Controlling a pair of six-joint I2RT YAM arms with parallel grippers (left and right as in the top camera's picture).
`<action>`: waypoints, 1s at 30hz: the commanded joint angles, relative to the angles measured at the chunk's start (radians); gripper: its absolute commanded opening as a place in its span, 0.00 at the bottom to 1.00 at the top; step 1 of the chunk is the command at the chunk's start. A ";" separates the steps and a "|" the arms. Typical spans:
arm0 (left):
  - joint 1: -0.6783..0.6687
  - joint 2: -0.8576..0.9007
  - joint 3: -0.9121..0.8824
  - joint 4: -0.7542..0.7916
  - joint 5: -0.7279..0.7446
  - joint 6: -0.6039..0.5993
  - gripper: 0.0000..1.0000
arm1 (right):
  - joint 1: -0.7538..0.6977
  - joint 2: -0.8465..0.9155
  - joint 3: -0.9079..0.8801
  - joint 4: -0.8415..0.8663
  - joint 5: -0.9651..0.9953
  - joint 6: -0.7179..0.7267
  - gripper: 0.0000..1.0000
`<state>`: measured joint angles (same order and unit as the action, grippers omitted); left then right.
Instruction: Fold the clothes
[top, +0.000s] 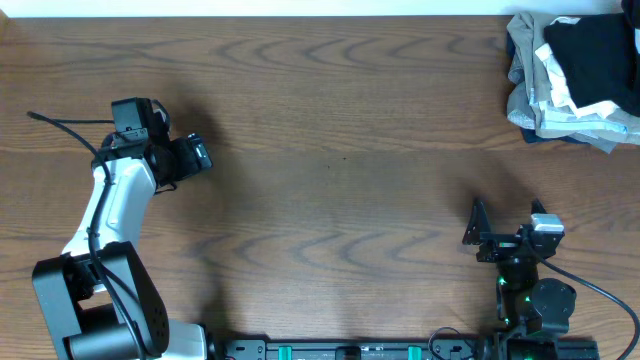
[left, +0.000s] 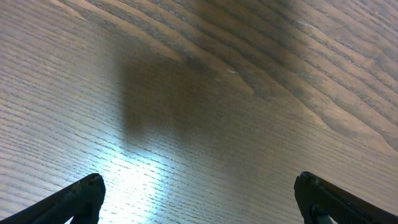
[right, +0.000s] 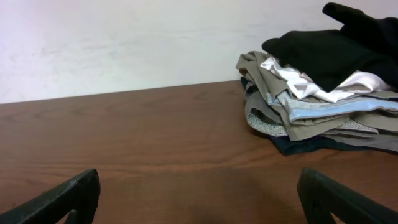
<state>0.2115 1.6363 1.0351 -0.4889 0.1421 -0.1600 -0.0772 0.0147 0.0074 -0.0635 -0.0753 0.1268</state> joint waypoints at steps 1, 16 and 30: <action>0.003 0.011 0.014 0.001 -0.012 -0.002 0.98 | -0.015 -0.009 -0.002 -0.004 0.000 0.015 0.99; 0.002 -0.223 0.014 0.001 -0.025 -0.001 0.98 | -0.015 -0.009 -0.002 -0.004 0.000 0.015 0.99; 0.002 -0.809 -0.043 -0.037 0.155 0.397 0.98 | -0.015 -0.009 -0.002 -0.004 0.000 0.015 0.99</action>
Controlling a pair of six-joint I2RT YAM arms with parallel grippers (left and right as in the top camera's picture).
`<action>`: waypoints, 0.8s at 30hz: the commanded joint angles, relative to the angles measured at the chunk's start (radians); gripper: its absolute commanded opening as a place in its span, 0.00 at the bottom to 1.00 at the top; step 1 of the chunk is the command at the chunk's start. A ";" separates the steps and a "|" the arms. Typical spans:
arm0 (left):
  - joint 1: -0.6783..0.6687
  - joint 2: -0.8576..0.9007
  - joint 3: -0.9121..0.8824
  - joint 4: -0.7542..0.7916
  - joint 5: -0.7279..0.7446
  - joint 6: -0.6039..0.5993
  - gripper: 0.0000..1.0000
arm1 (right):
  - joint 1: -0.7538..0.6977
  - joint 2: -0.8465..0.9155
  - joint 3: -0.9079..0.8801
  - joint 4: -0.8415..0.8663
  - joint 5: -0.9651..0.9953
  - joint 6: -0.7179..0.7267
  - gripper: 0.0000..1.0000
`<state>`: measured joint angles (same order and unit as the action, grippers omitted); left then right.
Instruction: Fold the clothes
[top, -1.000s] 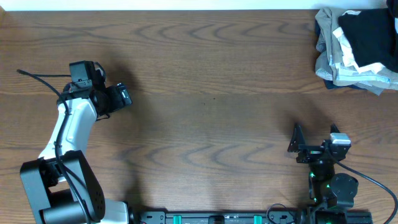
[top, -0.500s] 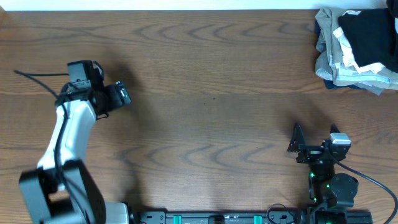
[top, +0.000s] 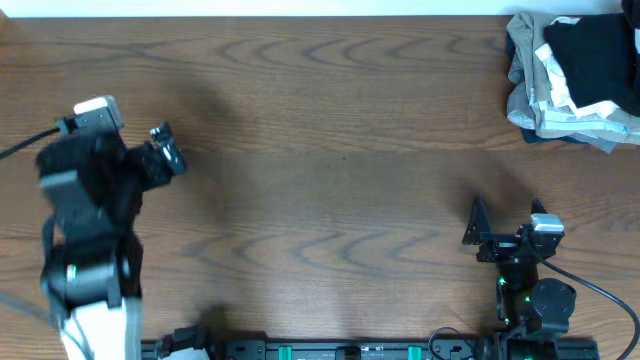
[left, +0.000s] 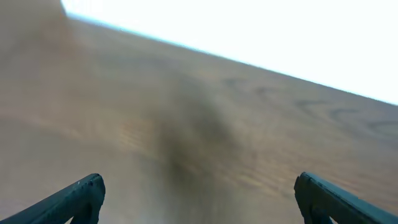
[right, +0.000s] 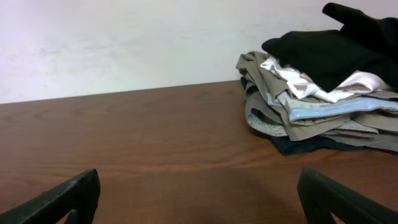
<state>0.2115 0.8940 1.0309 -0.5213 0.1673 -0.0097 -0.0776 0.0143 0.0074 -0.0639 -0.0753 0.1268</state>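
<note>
A pile of clothes (top: 575, 75) lies at the table's far right corner: a black garment on top, beige, white and light blue ones under it, something dark blue at the bottom. The right wrist view shows the same pile (right: 323, 99) well ahead and to the right. My right gripper (top: 480, 232) rests open near the front right edge, far from the pile, nothing between its fingers (right: 74, 196). My left gripper (top: 165, 150) hangs open over bare wood at the left; its wrist view is blurred, with both fingers (left: 81, 196) wide apart.
The wooden table (top: 330, 190) spans the whole overhead view. A white wall (right: 124, 43) stands behind its far edge. The left arm's base (top: 90, 300) fills the front left corner, and the right arm's base (top: 530, 300) sits at the front right.
My left arm has swung: its gripper sits further left and its wrist camera now looks along the table toward the far edge, blurred. The right arm and the pile are unchanged.
</note>
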 joint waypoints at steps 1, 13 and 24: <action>0.002 -0.104 -0.062 -0.002 0.177 0.330 0.98 | -0.015 -0.009 -0.002 -0.004 0.000 0.015 0.99; 0.002 -0.482 -0.529 0.341 0.218 0.323 0.98 | -0.015 -0.009 -0.002 -0.004 0.000 0.015 0.99; 0.000 -0.805 -0.958 0.650 0.209 0.179 0.98 | -0.015 -0.009 -0.002 -0.004 0.000 0.015 0.99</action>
<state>0.2123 0.1516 0.1158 0.1112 0.3679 0.2119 -0.0776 0.0128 0.0074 -0.0635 -0.0753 0.1268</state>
